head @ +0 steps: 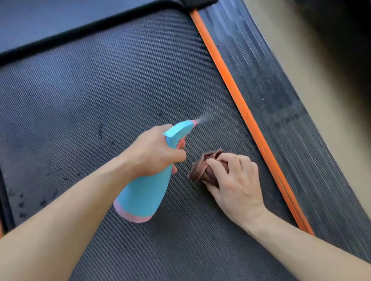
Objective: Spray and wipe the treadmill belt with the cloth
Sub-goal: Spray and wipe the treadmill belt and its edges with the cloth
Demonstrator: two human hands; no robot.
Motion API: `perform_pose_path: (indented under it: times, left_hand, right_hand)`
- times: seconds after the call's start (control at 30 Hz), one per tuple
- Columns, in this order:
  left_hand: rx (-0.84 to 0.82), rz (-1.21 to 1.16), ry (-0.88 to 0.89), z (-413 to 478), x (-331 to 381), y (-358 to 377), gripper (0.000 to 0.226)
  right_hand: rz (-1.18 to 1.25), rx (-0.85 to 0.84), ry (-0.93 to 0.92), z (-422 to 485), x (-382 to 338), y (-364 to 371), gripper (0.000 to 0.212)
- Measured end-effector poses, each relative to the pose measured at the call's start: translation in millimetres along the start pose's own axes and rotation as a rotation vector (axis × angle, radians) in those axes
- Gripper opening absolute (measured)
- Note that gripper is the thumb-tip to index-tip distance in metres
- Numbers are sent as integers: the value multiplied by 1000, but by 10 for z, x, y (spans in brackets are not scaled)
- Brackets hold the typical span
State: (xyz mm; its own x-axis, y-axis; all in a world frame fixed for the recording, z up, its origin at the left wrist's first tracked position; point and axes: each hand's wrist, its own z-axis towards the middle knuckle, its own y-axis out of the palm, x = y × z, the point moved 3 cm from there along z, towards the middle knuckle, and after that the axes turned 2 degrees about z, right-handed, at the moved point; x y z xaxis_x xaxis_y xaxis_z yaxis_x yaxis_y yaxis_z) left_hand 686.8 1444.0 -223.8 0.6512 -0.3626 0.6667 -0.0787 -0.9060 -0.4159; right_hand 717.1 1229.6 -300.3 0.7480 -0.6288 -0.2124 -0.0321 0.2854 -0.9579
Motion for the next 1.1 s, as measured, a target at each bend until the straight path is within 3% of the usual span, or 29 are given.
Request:
perform_pose_path:
  times: [0.13, 0.23, 0.5, 0.6, 0.73, 0.83, 0.93, 1.1]
  left_hand:
    - [-5, -35, -9, -104, -90, -10, 13]
    - [-14, -63, -16, -181, -141, -72, 27]
    - [147, -158, -3, -177, -133, -267, 32]
    - [171, -168, 0, -178, -106, -313, 27]
    - [167, -191, 1, -202, -111, -335, 36]
    - [158, -210, -10, -220, -95, -308, 48]
    - [160, -189, 0, -202, -95, -264, 34]
    - [163, -169, 3, -179, -117, -276, 37]
  right_hand:
    - [22, 4, 6, 23, 25, -8, 41]
    - [-7, -4, -48, 194, 48, 9, 40]
    - [-273, 43, 24, 1746, 235, 175, 34]
    - [-283, 31, 80, 1420, 109, 107, 29]
    - [-249, 1, 3, 666, 211, 23, 29]
    - [-301, 52, 18, 950, 287, 115, 22]
    - [-368, 131, 63, 1545, 230, 220, 18]
    - [-340, 52, 116, 1513, 242, 80, 24]
